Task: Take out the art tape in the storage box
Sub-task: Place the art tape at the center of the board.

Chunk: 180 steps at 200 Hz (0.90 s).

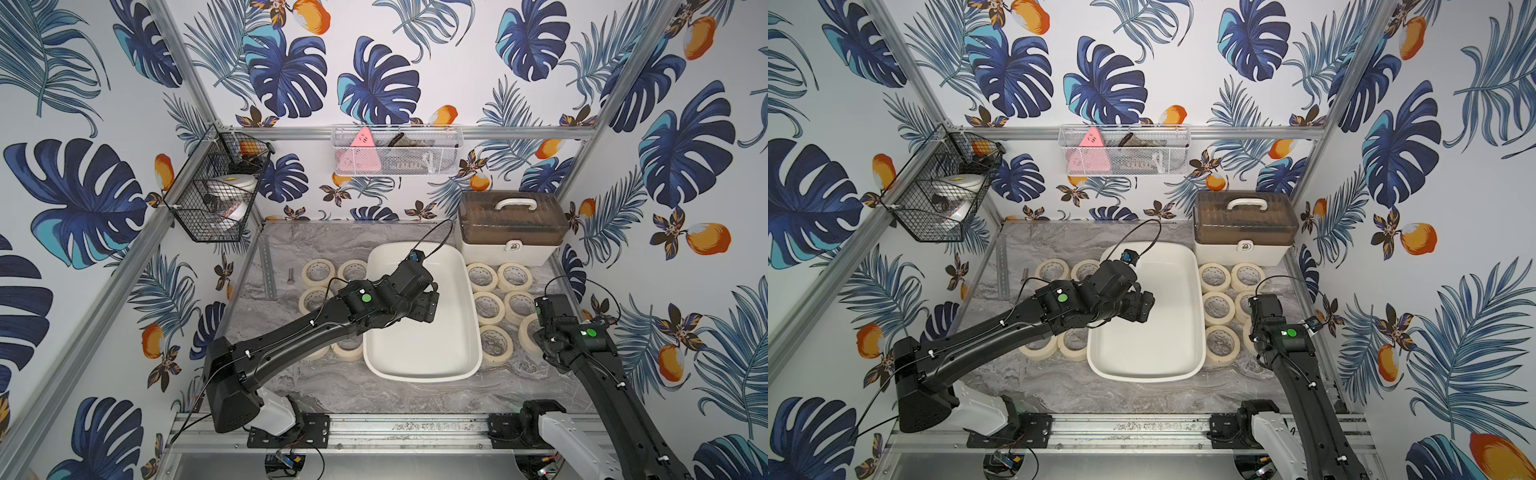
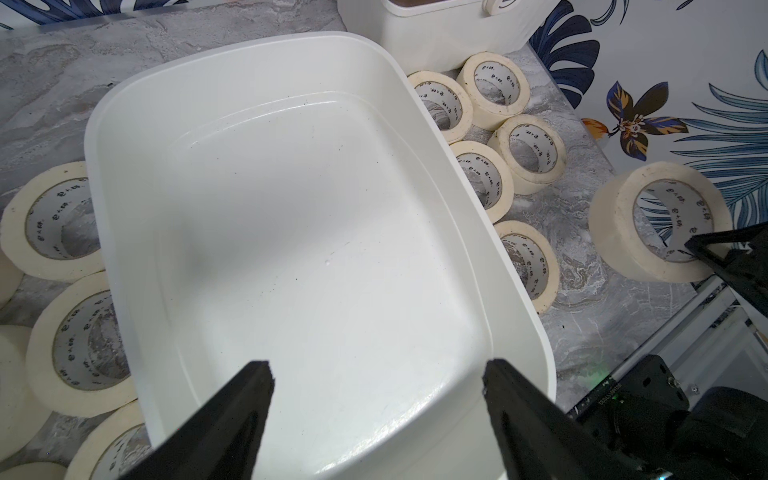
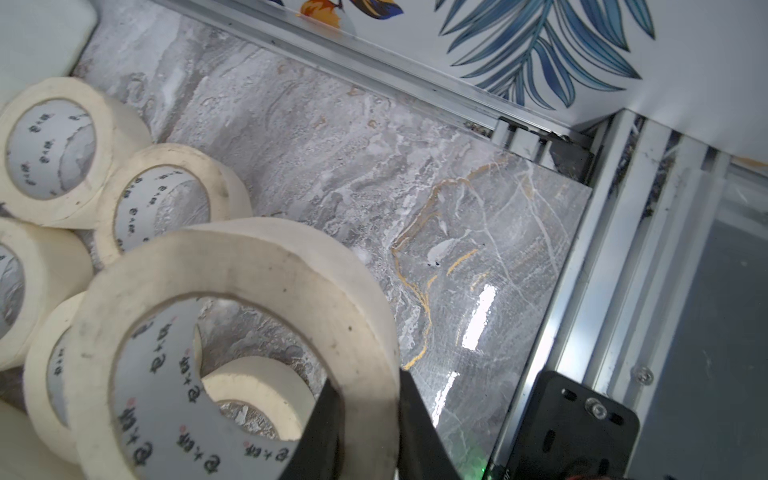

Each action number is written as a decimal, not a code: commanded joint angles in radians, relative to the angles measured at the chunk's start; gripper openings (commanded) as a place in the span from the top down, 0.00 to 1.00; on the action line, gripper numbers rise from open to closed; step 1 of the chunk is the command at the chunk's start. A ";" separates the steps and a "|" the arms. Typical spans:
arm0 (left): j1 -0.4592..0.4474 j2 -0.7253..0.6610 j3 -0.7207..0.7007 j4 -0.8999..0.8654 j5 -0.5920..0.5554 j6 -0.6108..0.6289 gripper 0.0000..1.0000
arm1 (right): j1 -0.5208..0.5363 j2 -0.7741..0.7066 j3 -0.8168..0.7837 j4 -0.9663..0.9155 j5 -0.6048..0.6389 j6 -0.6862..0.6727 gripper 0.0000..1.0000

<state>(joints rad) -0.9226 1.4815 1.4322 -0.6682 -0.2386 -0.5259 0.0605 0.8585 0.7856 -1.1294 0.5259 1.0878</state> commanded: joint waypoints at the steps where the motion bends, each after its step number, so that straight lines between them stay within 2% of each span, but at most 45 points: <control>1: 0.005 -0.008 -0.011 0.017 0.007 -0.015 0.12 | -0.002 -0.013 -0.032 -0.052 0.039 0.136 1.00; 58: 0.015 -0.018 -0.034 0.018 0.013 -0.021 0.12 | -0.005 0.010 -0.135 0.033 -0.031 0.162 1.00; 180: 0.024 -0.025 -0.056 0.013 0.020 -0.034 0.12 | -0.013 0.117 -0.210 0.196 -0.015 0.139 1.00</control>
<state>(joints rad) -0.8997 1.4590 1.3739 -0.6655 -0.2150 -0.5518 0.0502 0.9569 0.5785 -0.9977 0.4946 1.2415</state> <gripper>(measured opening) 0.880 0.208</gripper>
